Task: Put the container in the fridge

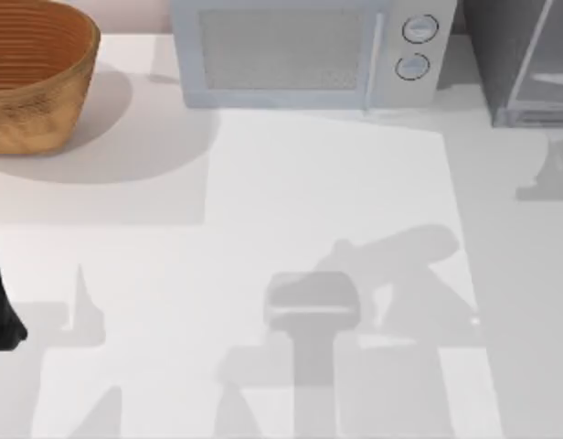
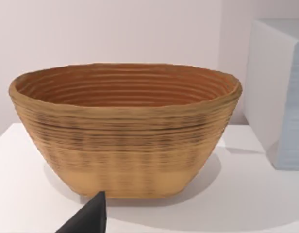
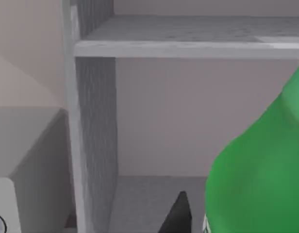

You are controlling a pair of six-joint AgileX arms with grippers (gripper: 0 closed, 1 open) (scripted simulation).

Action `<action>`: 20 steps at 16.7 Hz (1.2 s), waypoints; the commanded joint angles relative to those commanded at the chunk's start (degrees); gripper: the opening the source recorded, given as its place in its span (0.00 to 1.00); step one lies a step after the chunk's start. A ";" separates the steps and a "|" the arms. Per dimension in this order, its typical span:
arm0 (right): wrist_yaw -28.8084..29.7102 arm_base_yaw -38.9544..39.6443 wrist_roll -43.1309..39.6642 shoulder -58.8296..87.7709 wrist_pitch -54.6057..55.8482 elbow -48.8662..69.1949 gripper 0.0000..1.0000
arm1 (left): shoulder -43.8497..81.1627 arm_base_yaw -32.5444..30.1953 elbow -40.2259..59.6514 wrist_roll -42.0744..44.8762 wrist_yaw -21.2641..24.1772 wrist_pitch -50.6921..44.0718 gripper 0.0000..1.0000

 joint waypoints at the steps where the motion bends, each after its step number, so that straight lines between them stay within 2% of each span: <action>1: -0.74 -0.80 0.06 6.59 3.30 2.87 0.01 | 0.00 0.00 0.00 0.00 0.00 0.00 1.00; 6: -3.96 -4.43 0.23 35.99 17.93 15.59 0.01 | 0.00 0.00 0.00 0.00 0.00 0.00 1.00; 10: -5.63 -6.41 0.25 50.69 25.70 22.34 0.01 | 0.00 0.00 0.00 0.00 0.00 0.00 1.00; 20: -6.01 -6.70 0.29 56.50 27.60 25.29 0.01 | 0.00 0.00 0.00 0.00 0.00 0.00 1.00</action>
